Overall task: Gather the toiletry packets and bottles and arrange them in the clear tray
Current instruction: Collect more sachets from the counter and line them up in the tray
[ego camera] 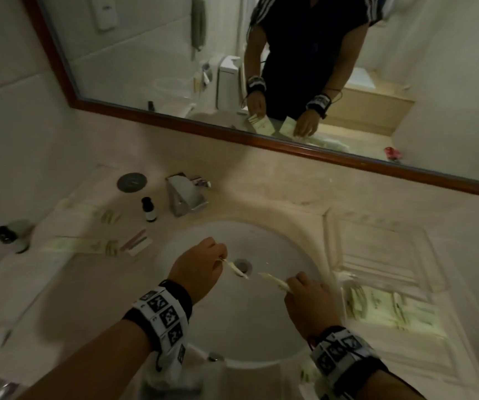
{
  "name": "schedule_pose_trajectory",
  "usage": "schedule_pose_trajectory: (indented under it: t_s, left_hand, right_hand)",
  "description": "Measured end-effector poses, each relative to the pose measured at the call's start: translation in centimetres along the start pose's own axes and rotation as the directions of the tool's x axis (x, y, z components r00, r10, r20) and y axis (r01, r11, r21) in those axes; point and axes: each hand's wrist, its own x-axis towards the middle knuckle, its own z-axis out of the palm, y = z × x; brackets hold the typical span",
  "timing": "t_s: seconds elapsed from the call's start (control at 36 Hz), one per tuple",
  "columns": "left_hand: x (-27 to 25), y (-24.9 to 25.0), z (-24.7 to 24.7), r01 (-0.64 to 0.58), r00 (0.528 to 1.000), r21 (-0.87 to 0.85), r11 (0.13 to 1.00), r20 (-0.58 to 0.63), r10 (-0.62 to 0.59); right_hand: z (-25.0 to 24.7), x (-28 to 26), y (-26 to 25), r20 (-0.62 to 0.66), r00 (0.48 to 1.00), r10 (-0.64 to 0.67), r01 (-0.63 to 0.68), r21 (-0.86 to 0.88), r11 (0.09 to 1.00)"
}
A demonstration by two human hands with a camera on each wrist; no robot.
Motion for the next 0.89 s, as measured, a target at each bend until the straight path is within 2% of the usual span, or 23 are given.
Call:
schedule_pose_trajectory:
  t_s: [0.17,0.28,0.33,0.56,0.67,0.89]
  left_hand:
    - [1.5,3.9,2.0,-0.061,0.998,-0.015,0.998,0.014,0.062]
    - [2.1,5.9,3.4,-0.096,0.995,-0.023,0.995,0.024,0.097]
    - [2.4,6.7,4.1,-0.112,0.993,-0.017,0.994,0.022,0.112]
    - [3.7,10.8,6.7,-0.219,0.976,0.034,0.975,-0.015,0.219]
    - [4.3,13.3,8.4,-0.257,0.966,0.018,0.966,-0.009,0.257]
    - [5.1,17.7,12.6,-0.300,0.953,-0.037,0.953,0.042,0.301]
  right_hand:
    - [-1.1,-1.3,4.0,0.015,1.000,0.023,-0.022,-0.012,1.000]
    - [-1.6,-2.0,6.1,0.018,0.996,0.089,-0.088,-0.043,0.995]
    - [-1.6,-2.3,7.2,-0.014,0.991,0.132,-0.133,-0.062,0.989]
    - [-2.0,-3.3,12.2,-0.171,0.973,0.156,-0.157,0.009,0.988]
    - [-2.1,-4.0,15.1,-0.243,0.955,0.168,-0.180,-0.028,0.983]
    - [-1.4,-5.2,21.2,-0.302,0.933,0.197,-0.232,-0.084,0.969]
